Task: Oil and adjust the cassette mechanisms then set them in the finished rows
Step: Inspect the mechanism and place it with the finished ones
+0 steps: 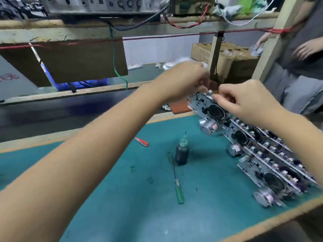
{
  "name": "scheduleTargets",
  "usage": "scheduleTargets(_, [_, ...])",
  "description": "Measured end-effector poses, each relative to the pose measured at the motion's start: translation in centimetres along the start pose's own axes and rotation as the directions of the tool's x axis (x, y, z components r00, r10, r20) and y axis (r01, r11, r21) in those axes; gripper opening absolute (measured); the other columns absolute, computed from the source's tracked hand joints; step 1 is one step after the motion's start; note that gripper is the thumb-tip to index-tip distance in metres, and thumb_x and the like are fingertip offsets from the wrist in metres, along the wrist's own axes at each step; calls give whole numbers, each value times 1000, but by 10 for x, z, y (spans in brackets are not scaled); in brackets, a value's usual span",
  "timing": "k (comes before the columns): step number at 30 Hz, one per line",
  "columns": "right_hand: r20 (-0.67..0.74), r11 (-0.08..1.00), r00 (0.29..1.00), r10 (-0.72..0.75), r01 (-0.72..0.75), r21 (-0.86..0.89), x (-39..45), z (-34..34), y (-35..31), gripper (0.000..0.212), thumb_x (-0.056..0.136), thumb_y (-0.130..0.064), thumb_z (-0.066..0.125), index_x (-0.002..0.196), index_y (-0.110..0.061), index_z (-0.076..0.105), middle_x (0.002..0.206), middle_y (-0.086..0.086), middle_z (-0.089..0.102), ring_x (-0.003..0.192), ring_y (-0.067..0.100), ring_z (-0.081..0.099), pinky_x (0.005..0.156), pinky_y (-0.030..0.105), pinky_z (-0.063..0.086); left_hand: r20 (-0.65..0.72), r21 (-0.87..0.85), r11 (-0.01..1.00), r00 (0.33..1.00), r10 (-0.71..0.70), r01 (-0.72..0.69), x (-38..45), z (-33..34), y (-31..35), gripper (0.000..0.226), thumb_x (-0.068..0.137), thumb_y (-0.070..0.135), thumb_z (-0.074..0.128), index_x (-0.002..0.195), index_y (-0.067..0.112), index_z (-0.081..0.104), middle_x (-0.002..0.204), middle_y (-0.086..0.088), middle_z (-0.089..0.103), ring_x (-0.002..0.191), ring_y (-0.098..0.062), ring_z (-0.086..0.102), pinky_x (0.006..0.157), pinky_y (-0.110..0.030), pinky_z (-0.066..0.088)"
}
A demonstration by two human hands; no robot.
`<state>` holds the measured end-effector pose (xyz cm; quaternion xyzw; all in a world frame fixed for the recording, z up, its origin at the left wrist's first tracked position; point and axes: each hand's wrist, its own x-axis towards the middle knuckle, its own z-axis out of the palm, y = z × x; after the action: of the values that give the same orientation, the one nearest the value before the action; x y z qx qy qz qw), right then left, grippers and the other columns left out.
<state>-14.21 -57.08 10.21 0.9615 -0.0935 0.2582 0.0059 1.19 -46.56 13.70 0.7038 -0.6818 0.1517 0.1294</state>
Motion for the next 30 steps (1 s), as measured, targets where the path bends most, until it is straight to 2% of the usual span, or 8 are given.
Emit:
scheduleTargets(3, [48,991,991,124,-122,-53,-12,28,22,34,92,-23,53,62,-9,47,50,7,47,51,29,44,51,35,30,93,-12,999,995,-33,35,15,38,11,29,95,35,55,113,14,62,118,-7,58,107,-23,54,80,-32,38])
scheduleTargets(9, [156,968,955,251,-245,-58,-40,60,39,42,91,-23,53,54,-22,34,44,-5,40,42,10,38,42,27,19,311,-142,980,946,-88,138,22,86,33,34,97,33,51,117,7,60,116,-13,62,105,-27,56,81,-31,40])
scheduleTargets(14, [273,934,894,356,-335,-122,-48,61,40,36,93,-24,46,59,-23,37,53,-3,45,50,12,42,44,26,23,434,-164,970,896,-95,182,25,102,45,38,100,33,44,122,4,56,120,-14,62,107,-29,56,83,-31,41])
scheduleTargets(18, [285,868,901,327,-167,-468,-40,48,32,28,97,-47,39,84,-24,49,66,-3,43,68,20,49,57,26,31,492,-103,985,867,-73,141,28,99,52,40,101,32,44,127,3,51,127,-14,56,113,-28,54,90,-33,42])
scheduleTargets(20, [239,828,926,293,-121,-548,-38,38,20,30,95,-49,43,101,-21,52,79,-1,57,77,23,58,59,27,31,470,-108,988,881,-48,111,21,87,55,42,99,33,46,131,5,47,134,-11,48,119,-26,49,95,-33,40])
scheduleTargets(22, [173,861,954,244,-130,-492,-40,28,0,26,95,-42,45,110,-22,51,87,-1,64,80,24,63,54,27,29,347,-150,982,936,-55,113,0,69,52,39,97,32,50,129,10,48,136,-6,45,121,-22,47,97,-35,40])
scheduleTargets(25, [156,970,972,178,-147,-192,-40,23,-44,20,92,-45,44,105,-30,50,87,-5,66,83,24,63,56,30,28,84,-289,943,986,-146,164,-66,45,39,26,93,32,55,116,19,58,122,4,56,110,-12,51,89,-30,41])
scheduleTargets(30, [273,971,951,-142,81,224,-32,48,-138,19,93,-49,42,104,-34,46,97,-10,64,91,20,60,66,32,34,40,-430,765,856,-515,480,-212,24,9,17,90,22,62,97,37,64,101,21,65,97,2,55,85,-19,42])
